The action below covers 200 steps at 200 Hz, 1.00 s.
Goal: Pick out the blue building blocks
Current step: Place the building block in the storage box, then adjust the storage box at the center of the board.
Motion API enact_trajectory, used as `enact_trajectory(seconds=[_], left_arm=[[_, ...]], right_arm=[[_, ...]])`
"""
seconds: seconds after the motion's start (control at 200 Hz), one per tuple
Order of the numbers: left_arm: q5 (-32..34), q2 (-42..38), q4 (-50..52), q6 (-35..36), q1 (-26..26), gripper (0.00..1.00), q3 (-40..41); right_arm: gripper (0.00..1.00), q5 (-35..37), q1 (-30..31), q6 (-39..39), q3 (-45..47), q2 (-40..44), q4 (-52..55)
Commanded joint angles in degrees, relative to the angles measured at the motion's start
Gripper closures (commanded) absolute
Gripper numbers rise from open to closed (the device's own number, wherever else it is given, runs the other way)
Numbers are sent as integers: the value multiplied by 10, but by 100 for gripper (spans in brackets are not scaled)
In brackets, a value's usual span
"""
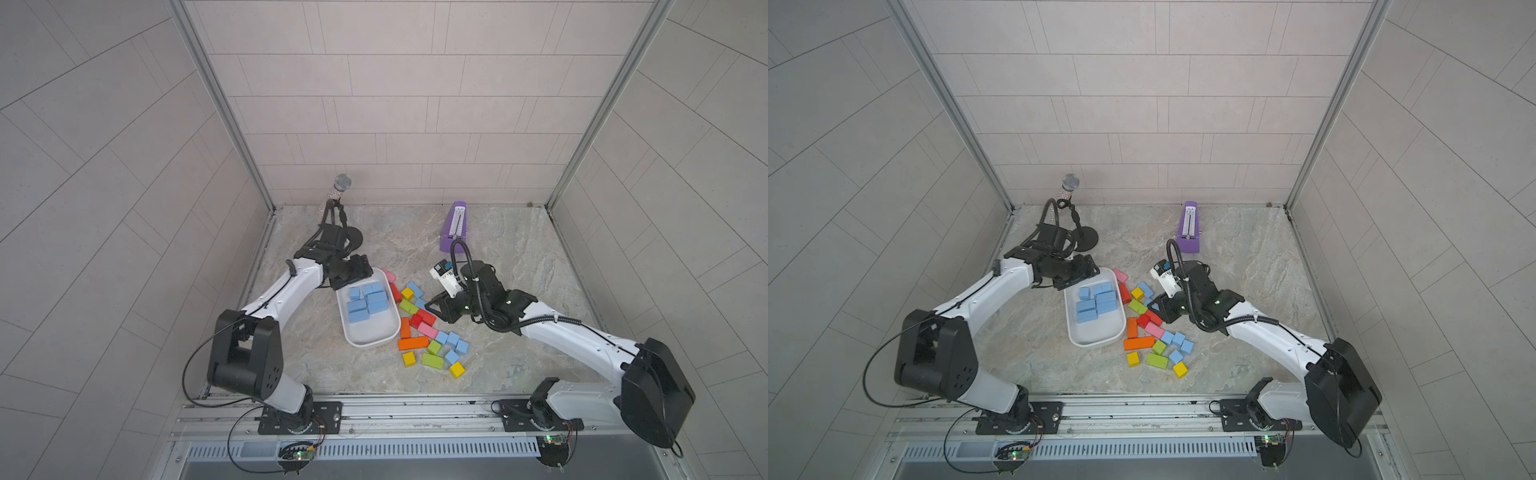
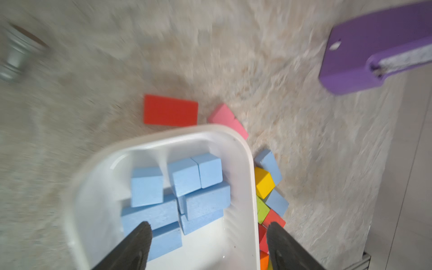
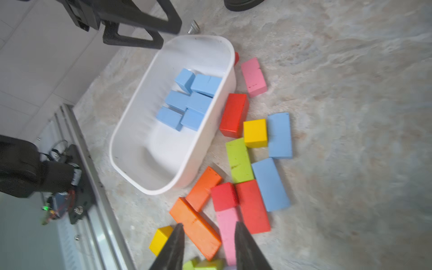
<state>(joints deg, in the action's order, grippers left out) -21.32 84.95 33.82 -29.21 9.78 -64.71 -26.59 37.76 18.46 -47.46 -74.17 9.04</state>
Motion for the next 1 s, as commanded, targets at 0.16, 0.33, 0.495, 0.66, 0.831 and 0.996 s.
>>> enact_trajectory(seconds=[0.16, 0.33, 0.495, 0.66, 0.831, 0.996], left_arm=[[-54, -41, -6, 11, -128, 15, 103], [-108, -50, -94, -25, -134, 15, 164], [-118, -29, -116, -36, -129, 15, 172], [-138, 9, -127, -36, -126, 15, 155], [-151, 27, -134, -46, -113, 16, 145], [-158, 51, -135, -43, -104, 16, 124]], right_arm=[[51, 1, 68, 126, -135, -153, 4], [51, -14, 70, 178, -165, -217, 2], [50, -18, 79, 201, -170, -237, 3], [50, -46, 86, 240, -155, -253, -36], [51, -54, 103, 265, -150, -265, -58], [52, -58, 116, 287, -146, -268, -89]])
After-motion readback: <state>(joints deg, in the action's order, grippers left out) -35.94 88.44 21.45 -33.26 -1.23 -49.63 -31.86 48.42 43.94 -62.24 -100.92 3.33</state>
